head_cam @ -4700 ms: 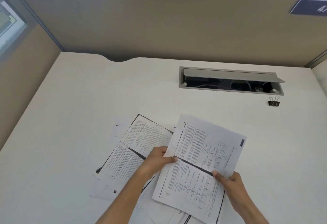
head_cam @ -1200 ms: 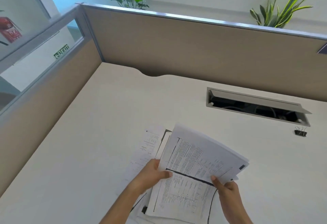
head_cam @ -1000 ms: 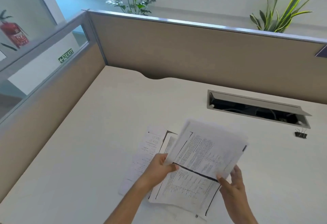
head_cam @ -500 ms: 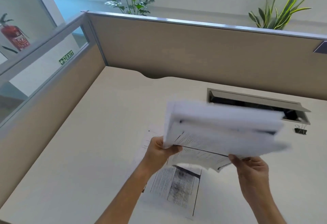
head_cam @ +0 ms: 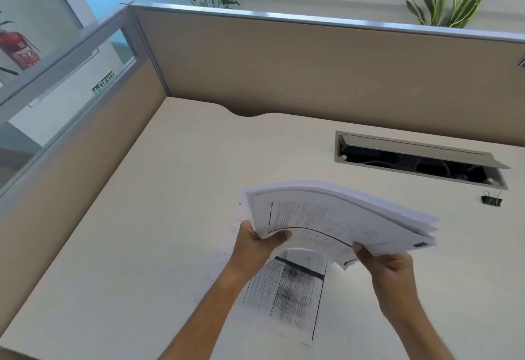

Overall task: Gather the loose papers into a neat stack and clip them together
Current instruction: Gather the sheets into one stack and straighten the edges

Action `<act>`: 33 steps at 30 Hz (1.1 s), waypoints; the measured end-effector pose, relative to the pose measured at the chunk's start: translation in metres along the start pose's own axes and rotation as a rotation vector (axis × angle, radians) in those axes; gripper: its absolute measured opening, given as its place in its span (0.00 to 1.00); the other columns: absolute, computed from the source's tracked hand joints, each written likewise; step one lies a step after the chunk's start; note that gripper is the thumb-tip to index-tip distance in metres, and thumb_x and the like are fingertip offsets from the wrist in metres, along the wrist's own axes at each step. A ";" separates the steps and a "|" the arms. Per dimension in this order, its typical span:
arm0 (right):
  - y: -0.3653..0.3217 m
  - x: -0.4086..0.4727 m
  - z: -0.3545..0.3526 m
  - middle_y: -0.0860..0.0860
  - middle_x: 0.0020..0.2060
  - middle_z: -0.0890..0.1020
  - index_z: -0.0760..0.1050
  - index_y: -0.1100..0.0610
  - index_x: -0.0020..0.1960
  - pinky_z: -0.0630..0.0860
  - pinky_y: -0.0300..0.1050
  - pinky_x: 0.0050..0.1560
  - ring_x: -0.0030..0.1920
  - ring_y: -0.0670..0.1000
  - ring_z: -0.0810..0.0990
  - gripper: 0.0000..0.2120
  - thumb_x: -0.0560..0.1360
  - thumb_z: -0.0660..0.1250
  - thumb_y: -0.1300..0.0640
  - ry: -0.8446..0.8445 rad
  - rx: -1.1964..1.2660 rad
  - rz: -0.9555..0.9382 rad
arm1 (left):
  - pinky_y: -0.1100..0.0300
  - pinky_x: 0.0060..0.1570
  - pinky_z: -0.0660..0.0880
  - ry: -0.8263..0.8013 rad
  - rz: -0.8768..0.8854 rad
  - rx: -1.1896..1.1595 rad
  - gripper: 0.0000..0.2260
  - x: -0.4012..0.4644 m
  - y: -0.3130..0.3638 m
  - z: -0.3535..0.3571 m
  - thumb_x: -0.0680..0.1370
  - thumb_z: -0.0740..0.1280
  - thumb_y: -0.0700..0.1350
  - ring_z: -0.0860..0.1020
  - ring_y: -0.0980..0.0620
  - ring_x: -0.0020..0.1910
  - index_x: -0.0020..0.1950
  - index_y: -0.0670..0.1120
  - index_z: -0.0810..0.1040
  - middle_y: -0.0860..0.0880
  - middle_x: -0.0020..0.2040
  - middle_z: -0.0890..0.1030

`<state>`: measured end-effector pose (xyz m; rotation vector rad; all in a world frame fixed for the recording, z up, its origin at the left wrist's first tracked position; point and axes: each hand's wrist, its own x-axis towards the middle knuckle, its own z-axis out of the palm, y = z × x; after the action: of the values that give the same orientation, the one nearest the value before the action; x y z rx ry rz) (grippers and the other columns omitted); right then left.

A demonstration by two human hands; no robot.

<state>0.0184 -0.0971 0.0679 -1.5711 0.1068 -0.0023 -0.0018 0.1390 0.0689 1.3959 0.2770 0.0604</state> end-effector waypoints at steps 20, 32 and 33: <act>0.012 0.022 -0.024 0.38 0.35 0.86 0.80 0.55 0.43 0.80 0.34 0.35 0.40 0.41 0.85 0.10 0.74 0.66 0.70 0.027 -0.051 0.176 | 0.64 0.70 0.60 -0.207 -0.115 0.811 0.29 0.072 -0.033 -0.037 0.72 0.62 0.31 0.67 0.53 0.73 0.72 0.50 0.69 0.51 0.72 0.71; 0.061 -0.002 -0.031 0.53 0.41 0.88 0.81 0.61 0.48 0.81 0.56 0.46 0.43 0.56 0.86 0.06 0.73 0.68 0.68 0.055 -0.037 0.495 | 0.48 0.67 0.68 -0.350 -0.138 1.316 0.42 0.118 -0.068 -0.017 0.74 0.70 0.56 0.61 0.44 0.73 0.79 0.48 0.50 0.54 0.81 0.49; 0.063 -0.002 -0.032 0.53 0.41 0.88 0.81 0.61 0.48 0.81 0.56 0.47 0.43 0.57 0.86 0.06 0.73 0.68 0.68 0.059 -0.040 0.507 | 0.48 0.65 0.70 -0.360 -0.124 1.389 0.42 0.120 -0.072 -0.015 0.73 0.70 0.57 0.62 0.43 0.72 0.79 0.48 0.50 0.54 0.81 0.49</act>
<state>0.0104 -0.1290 0.0054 -1.5467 0.5518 0.3525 0.1016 0.1655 -0.0221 2.7066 0.0706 -0.5878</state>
